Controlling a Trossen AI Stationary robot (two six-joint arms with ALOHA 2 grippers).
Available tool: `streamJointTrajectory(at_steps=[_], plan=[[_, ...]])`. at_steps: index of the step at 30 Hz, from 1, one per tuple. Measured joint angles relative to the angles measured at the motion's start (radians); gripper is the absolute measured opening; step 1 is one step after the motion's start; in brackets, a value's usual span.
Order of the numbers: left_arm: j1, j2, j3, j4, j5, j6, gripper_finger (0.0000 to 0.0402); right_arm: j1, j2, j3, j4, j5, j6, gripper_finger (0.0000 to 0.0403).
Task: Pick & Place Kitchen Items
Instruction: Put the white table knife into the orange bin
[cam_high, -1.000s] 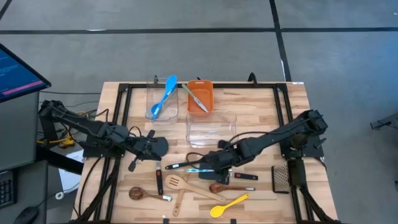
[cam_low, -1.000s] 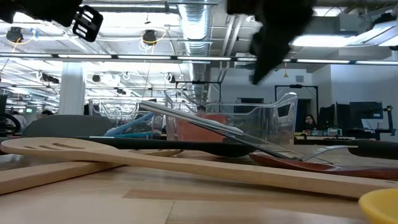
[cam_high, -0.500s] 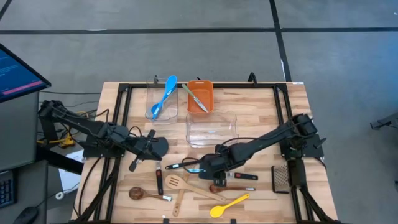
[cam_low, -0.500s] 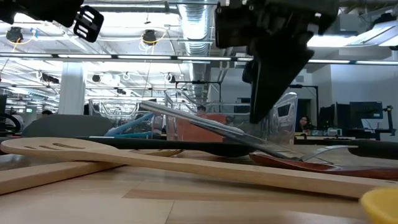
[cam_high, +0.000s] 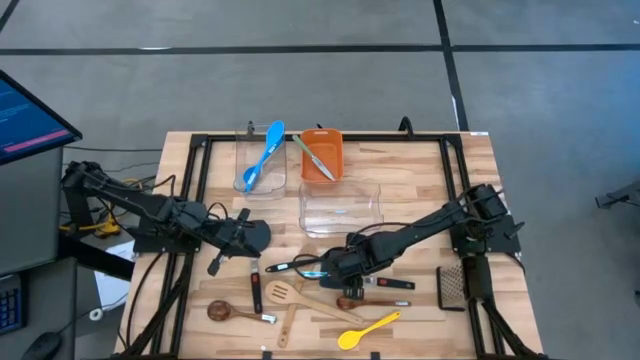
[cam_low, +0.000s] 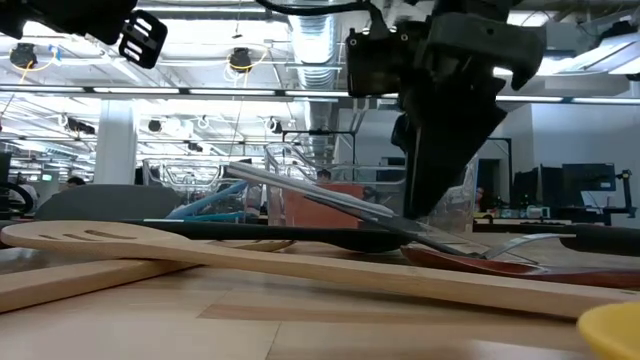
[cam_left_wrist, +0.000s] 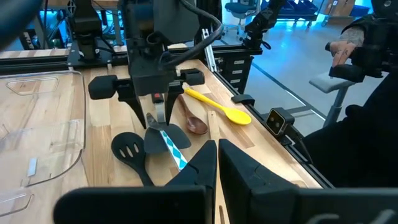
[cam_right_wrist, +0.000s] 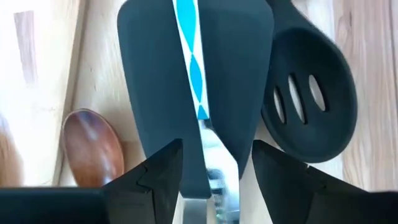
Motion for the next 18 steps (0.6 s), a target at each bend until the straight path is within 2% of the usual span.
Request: streamJointTrajectory(at_steps=[18], plan=[[0.000, 0.000, 0.000, 0.000, 0.000, 0.000, 0.0002, 0.000, 0.000, -0.030, 0.050, 0.009, 0.002, 0.0189]])
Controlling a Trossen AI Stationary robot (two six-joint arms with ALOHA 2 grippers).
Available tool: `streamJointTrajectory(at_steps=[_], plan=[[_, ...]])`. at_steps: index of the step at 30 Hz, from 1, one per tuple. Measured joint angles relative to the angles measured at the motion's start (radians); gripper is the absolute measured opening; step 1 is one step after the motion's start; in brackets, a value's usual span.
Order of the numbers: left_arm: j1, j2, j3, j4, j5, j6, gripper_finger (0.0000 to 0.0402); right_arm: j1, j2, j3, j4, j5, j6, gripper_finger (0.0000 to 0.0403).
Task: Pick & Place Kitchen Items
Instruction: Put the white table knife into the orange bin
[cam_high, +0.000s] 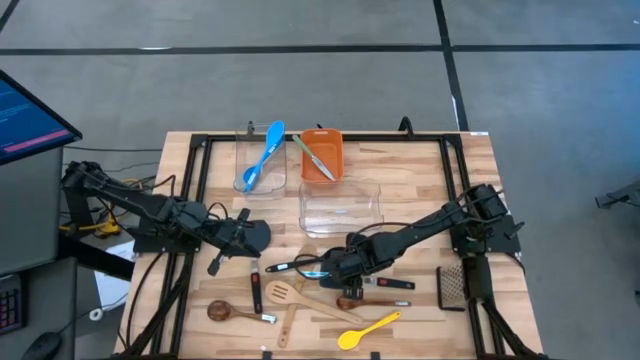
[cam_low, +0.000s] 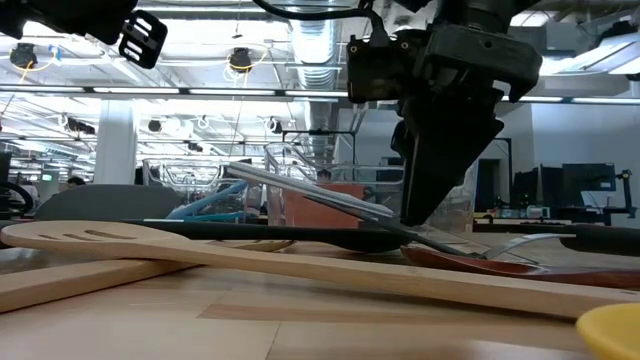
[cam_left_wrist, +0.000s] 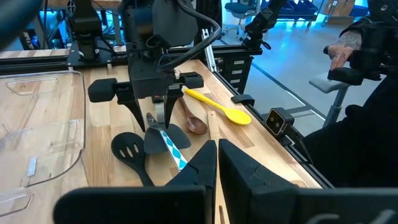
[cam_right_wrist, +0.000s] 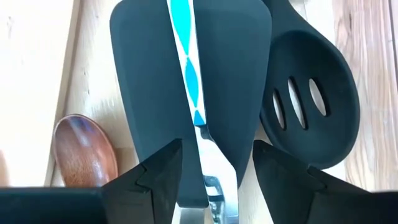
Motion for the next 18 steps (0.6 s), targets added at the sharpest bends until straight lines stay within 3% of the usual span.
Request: streamJointTrajectory(at_steps=[18], plan=[[0.000, 0.000, 0.000, -0.002, 0.000, 0.000, 0.0002, 0.000, 0.000, 0.000, 0.001, 0.000, -0.002, 0.0181]])
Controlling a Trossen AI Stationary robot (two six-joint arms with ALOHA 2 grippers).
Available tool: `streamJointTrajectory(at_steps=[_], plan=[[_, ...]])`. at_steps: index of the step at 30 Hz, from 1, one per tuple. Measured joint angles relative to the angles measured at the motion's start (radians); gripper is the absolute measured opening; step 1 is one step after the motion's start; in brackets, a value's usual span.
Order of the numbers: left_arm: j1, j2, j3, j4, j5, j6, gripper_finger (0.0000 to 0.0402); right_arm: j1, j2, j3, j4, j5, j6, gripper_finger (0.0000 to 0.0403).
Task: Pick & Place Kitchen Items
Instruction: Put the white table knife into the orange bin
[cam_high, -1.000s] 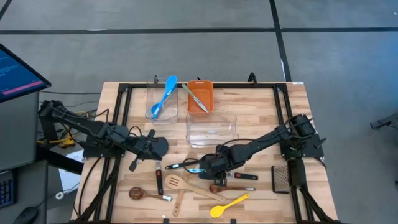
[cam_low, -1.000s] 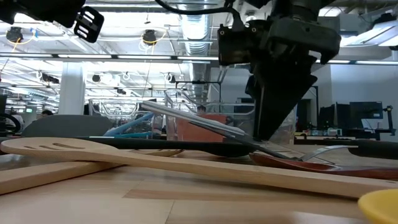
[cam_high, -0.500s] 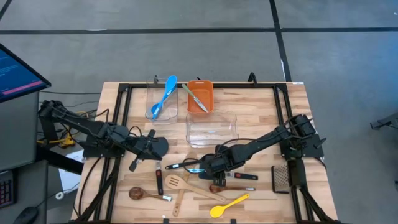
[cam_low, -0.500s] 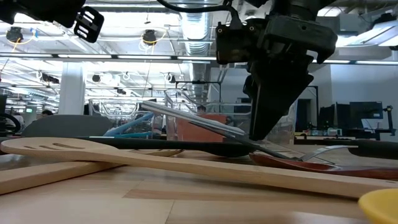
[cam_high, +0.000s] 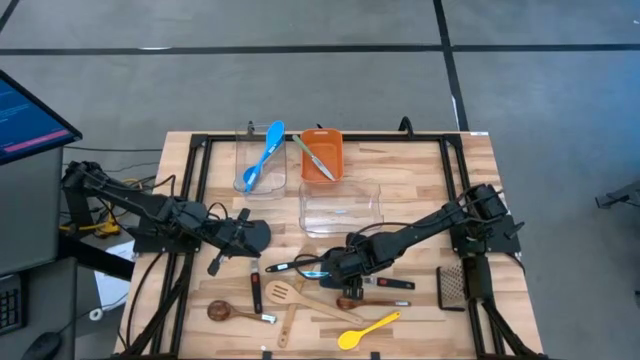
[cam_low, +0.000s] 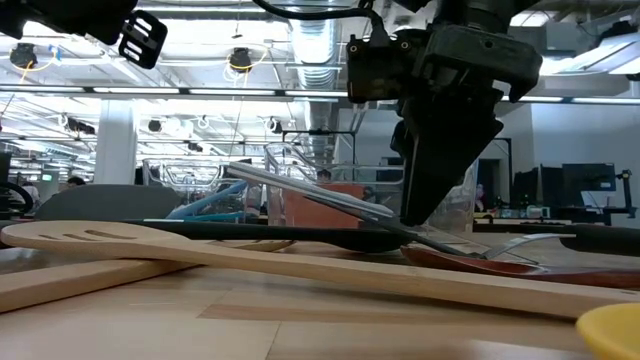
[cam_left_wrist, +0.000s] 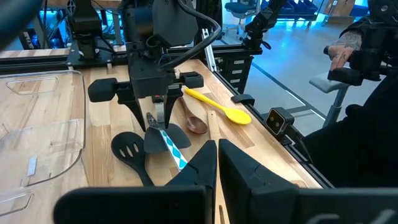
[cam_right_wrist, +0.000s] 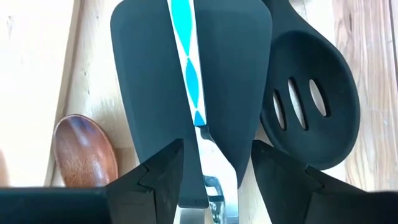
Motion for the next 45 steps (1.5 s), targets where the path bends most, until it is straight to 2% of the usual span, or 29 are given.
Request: streamJointTrajectory(at_steps=[8, 15, 20, 29, 45], plan=[[0.000, 0.000, 0.000, -0.004, 0.000, 0.000, 0.0002, -0.001, 0.030, 0.002, 0.018, 0.000, 0.000, 0.0182], [0.000, 0.000, 0.000, -0.007, 0.003, 0.000, 0.0002, -0.001, 0.073, 0.003, 0.051, -0.002, 0.002, 0.0164], [0.000, 0.000, 0.000, -0.006, 0.002, 0.000, 0.0002, -0.001, 0.073, 0.003, 0.050, 0.000, 0.002, 0.0123], [0.000, 0.000, 0.000, -0.006, -0.001, 0.000, 0.0002, -0.001, 0.072, 0.003, 0.045, 0.011, -0.002, 0.0012], [0.000, 0.000, 0.000, -0.005, -0.001, 0.000, 0.0002, 0.003, 0.014, 0.010, 0.048, -0.016, -0.027, 0.0000]])
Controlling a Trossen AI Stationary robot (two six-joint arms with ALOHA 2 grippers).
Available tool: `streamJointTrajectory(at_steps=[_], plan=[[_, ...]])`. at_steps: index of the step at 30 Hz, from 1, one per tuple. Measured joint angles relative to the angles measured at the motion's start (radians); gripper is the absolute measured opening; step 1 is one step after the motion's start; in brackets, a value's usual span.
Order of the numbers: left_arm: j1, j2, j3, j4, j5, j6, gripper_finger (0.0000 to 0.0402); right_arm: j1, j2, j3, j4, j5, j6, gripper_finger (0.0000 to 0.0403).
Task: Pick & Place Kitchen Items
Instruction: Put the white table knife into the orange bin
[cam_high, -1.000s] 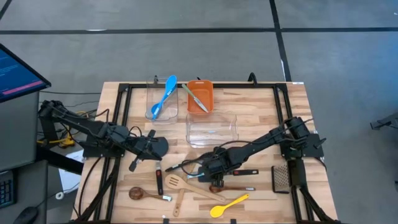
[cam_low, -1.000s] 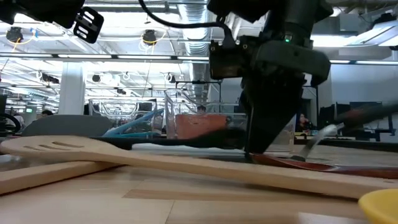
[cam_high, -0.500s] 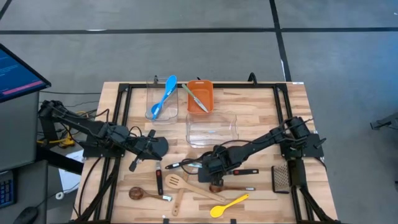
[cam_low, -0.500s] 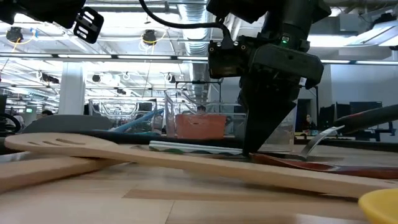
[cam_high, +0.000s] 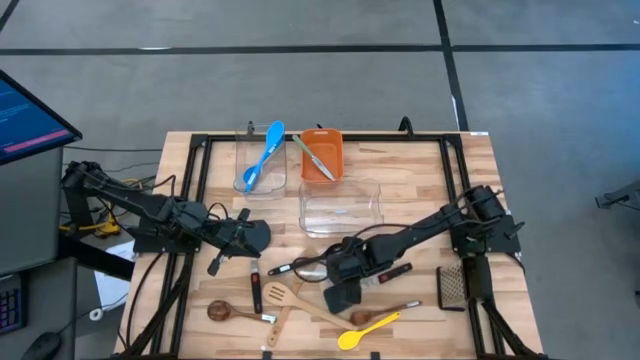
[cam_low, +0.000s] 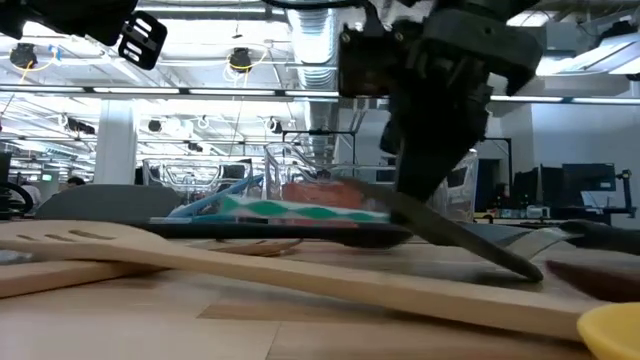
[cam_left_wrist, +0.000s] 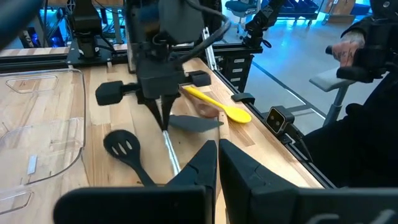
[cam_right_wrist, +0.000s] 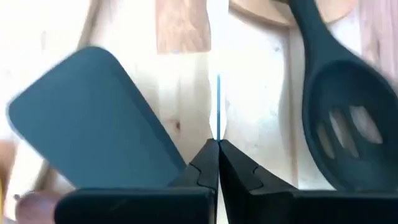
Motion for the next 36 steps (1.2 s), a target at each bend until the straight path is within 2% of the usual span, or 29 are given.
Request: streamJointTrajectory(at_steps=[17, 24, 29, 36], plan=[[0.000, 0.001, 0.000, 0.007, 0.000, -0.010, 0.0002, -0.003, -0.009, -0.002, 0.001, 0.014, -0.020, 0.0000], [0.000, 0.059, 0.000, 0.028, -0.017, -0.055, 0.0007, -0.004, -0.010, -0.002, 0.001, 0.016, -0.025, 0.0000], [0.000, 0.168, 0.001, 0.056, -0.079, -0.079, 0.0037, -0.005, -0.011, -0.001, 0.003, 0.017, -0.026, 0.0000], [0.000, 0.368, 0.001, 0.206, -0.082, -0.103, 0.0111, -0.005, -0.011, -0.001, 0.005, 0.017, -0.026, 0.0000]])
